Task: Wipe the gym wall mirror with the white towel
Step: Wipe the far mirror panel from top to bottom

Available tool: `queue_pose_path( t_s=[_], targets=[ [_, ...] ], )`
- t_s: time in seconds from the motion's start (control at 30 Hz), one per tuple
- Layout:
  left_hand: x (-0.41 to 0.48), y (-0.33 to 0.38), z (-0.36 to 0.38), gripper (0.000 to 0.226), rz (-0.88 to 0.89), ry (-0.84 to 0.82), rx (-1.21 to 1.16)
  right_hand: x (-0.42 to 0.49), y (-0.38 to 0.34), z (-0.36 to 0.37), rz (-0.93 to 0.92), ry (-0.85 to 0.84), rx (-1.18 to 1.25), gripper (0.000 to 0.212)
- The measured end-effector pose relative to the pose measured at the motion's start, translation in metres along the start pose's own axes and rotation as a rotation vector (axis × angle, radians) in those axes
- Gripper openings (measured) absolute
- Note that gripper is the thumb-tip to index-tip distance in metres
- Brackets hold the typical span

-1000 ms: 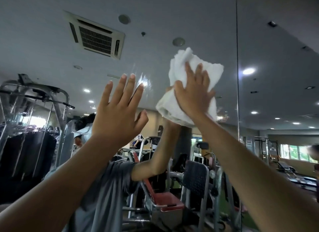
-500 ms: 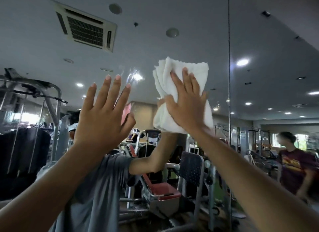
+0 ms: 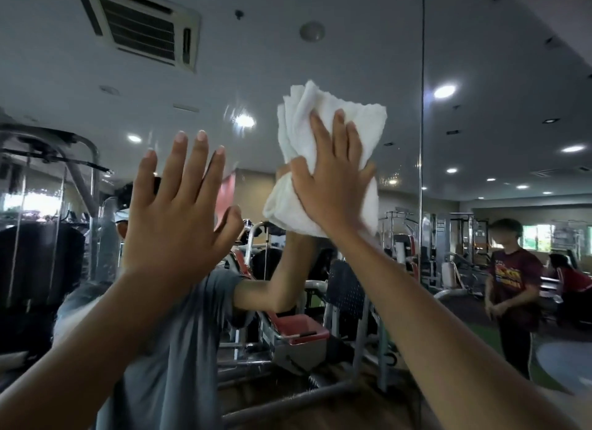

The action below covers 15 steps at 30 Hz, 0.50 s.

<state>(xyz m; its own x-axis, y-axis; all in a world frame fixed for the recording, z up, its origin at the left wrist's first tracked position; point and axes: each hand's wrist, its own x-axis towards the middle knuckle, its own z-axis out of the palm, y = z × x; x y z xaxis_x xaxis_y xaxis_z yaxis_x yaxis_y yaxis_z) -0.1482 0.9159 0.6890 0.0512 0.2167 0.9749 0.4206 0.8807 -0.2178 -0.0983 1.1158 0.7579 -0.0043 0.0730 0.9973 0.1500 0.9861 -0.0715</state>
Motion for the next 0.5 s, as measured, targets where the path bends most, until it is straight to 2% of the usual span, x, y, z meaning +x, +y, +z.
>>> queue_pose_path(
  t_s=[0.1,0.17,0.23,0.3,0.43,0.5],
  targets=[
    [-0.001,0.0,-0.001,0.076,-0.012,-0.011,-0.007,-0.031,-0.004,0.0,-0.2,-0.01,0.0,0.068],
    [-0.002,0.001,-0.002,0.076,-0.014,-0.017,-0.013,-0.054,0.012,-0.003,-0.391,-0.049,-0.007,0.068],
    [-0.001,0.001,-0.003,0.075,-0.018,-0.019,-0.017,-0.058,0.028,-0.007,-0.494,-0.07,0.007,0.067],
    [-0.001,0.002,-0.003,0.075,-0.019,-0.018,-0.021,-0.045,0.034,-0.007,-0.46,-0.072,-0.006,0.067],
    [-0.001,0.002,-0.002,0.074,-0.015,0.002,-0.032,-0.014,0.006,-0.005,-0.079,-0.044,0.036,0.067],
    [-0.002,0.001,-0.001,0.073,-0.01,0.011,-0.028,-0.022,-0.012,-0.003,-0.053,-0.031,0.008,0.068]
  ],
)
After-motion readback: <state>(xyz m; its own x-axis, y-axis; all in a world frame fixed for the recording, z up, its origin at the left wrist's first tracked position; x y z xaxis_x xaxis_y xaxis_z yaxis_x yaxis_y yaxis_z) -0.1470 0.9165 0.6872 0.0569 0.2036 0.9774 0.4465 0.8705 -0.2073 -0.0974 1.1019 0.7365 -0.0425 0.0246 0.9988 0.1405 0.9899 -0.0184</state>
